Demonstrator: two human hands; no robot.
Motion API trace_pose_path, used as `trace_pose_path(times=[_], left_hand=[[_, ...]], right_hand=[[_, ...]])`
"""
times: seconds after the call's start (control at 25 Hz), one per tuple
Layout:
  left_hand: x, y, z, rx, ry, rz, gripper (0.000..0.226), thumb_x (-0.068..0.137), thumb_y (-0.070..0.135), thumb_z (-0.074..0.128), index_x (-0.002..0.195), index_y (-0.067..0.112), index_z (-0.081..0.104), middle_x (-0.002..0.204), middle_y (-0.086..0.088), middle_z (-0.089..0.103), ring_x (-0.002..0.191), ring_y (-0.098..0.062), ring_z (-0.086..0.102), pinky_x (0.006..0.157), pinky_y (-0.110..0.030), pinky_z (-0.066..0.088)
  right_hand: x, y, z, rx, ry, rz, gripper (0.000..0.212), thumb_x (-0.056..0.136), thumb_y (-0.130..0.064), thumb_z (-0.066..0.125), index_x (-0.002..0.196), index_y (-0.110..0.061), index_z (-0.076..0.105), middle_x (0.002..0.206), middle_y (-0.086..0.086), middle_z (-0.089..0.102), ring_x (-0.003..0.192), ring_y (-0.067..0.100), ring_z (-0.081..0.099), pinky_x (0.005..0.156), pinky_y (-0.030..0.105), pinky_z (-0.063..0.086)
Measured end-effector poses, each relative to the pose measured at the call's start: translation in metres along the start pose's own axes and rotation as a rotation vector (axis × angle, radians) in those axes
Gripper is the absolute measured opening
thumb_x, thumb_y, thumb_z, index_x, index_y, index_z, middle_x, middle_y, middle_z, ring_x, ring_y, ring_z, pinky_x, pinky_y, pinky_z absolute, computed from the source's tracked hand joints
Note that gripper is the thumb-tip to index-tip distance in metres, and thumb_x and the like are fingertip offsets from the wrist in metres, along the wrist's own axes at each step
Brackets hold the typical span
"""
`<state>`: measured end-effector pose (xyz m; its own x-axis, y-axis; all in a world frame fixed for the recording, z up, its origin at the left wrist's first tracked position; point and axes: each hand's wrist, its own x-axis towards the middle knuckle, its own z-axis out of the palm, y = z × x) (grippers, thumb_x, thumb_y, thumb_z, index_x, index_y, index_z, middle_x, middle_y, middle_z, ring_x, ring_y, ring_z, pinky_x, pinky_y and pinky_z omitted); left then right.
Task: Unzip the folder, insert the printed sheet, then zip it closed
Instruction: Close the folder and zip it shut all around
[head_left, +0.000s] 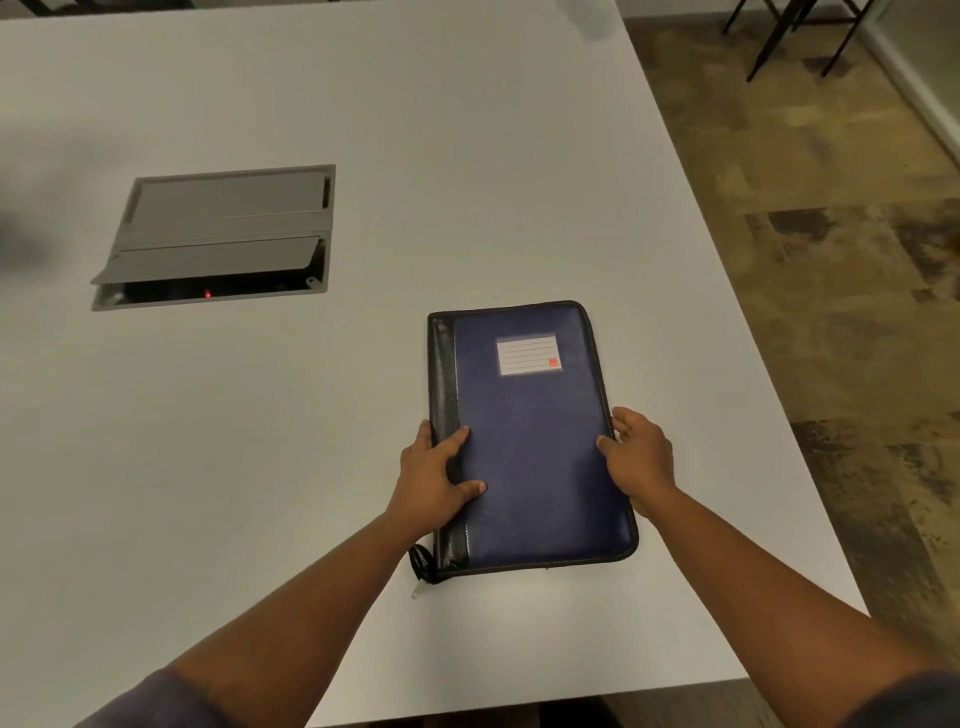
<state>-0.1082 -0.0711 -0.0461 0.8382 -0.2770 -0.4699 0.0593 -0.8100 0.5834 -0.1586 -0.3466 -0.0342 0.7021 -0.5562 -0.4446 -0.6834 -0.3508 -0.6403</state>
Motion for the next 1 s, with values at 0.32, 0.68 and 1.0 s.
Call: trace_pose_path(times=[0.32, 0.68, 1.0], left_hand=[[0.004, -0.008, 0.001, -0.016, 0.049, -0.026, 0.085, 0.079, 0.044, 0.081, 0.152, 0.039, 0.037, 0.166, -0.001, 0.015, 0.147, -0.03, 0.024, 0.12, -0.046, 0.027], [0.019, -0.016, -0.03, -0.015, 0.061, -0.062, 0.085, 0.081, 0.039, 0.082, 0.153, 0.037, 0.037, 0.167, -0.004, 0.014, 0.149, -0.033, 0.02, 0.121, -0.048, 0.023], [0.012, -0.02, -0.042, -0.048, 0.018, -0.046, 0.091, 0.082, 0.041, 0.081, 0.157, 0.03, 0.03, 0.166, -0.006, 0.018, 0.148, -0.031, 0.027, 0.121, -0.047, 0.029]], right_hand=[[0.0, -0.001, 0.02, -0.077, -0.006, -0.039, 0.05, 0.094, -0.022, 0.066, 0.141, -0.018, 0.051, 0.14, 0.005, 0.059, 0.122, 0.032, 0.059, 0.1, 0.047, 0.048], [0.008, -0.028, 0.045, -0.069, -0.011, -0.073, 0.049, 0.096, -0.021, 0.063, 0.143, -0.017, 0.049, 0.143, 0.005, 0.056, 0.125, 0.033, 0.056, 0.102, 0.048, 0.047], [0.001, -0.033, 0.048, -0.069, -0.006, -0.118, 0.047, 0.095, -0.02, 0.064, 0.14, -0.016, 0.052, 0.142, 0.005, 0.056, 0.126, 0.031, 0.055, 0.102, 0.046, 0.047]])
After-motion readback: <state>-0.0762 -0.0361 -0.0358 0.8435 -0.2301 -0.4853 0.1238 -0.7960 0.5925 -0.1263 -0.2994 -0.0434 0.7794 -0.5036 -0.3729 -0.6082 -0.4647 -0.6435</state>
